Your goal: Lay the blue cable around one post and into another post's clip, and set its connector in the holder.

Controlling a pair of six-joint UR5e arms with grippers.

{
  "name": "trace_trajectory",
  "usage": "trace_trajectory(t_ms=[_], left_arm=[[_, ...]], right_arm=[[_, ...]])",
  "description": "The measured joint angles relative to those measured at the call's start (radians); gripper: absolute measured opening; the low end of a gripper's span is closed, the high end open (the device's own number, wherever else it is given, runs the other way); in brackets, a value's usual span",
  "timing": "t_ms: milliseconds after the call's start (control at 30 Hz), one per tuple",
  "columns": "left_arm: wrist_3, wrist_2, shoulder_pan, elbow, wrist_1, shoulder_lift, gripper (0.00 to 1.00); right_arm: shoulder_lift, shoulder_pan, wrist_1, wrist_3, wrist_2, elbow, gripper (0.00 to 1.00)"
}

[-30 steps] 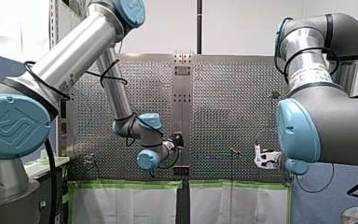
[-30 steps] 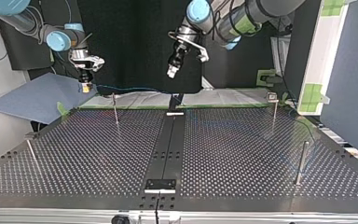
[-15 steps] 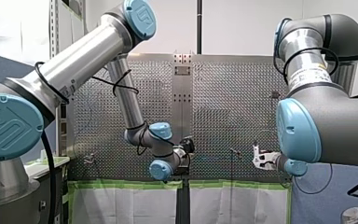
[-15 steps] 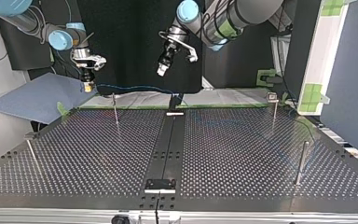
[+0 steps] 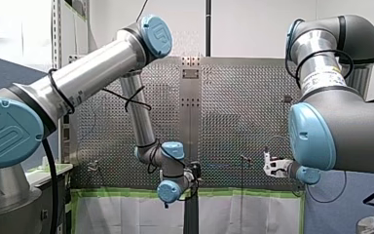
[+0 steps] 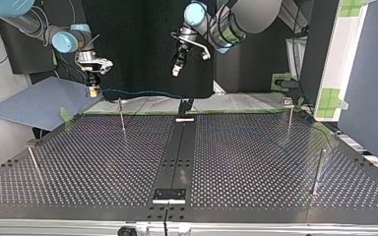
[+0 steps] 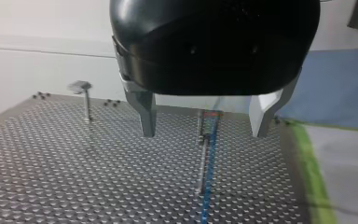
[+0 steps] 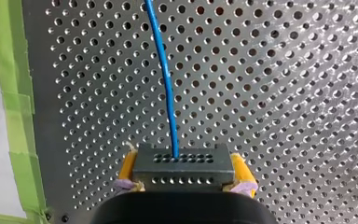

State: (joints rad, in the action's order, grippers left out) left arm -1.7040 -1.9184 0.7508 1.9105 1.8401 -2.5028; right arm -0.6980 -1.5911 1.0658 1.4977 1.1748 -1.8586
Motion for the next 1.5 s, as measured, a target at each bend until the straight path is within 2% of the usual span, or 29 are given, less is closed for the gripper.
trace_trajectory(t_ms=[233,367,533,800,1000,1300,1500], left_arm=[[0.002,-0.015,0.011,-0.039,0.034,-0.060,1.00],[0.006,-0.016,0.021,-0.054,0.040,-0.074,1.00],[0.021,-0.023,0.031,-0.072,0.055,-0.077,1.00],[0.065,-0.064,0.053,-0.130,0.116,-0.076,1.00],[0.071,-0.086,0.060,-0.189,0.176,-0.075,1.00],[0.075,-0.093,0.072,-0.273,0.258,-0.075,1.00],[0.070,-0.093,0.073,-0.306,0.271,-0.075,1.00]], right_arm=[[0.001,-0.001,0.002,0.003,0.000,0.000,0.00],[0.001,-0.001,0.003,0.003,0.000,0.000,0.00],[0.001,-0.001,0.006,0.006,-0.001,0.000,0.00],[0.002,-0.001,0.007,0.007,-0.001,0.000,0.00],[0.002,-0.001,0.007,0.007,-0.001,0.000,0.00],[0.002,-0.001,0.007,0.007,-0.001,0.000,0.00],[0.002,-0.003,0.009,0.007,-0.003,0.000,0.00]])
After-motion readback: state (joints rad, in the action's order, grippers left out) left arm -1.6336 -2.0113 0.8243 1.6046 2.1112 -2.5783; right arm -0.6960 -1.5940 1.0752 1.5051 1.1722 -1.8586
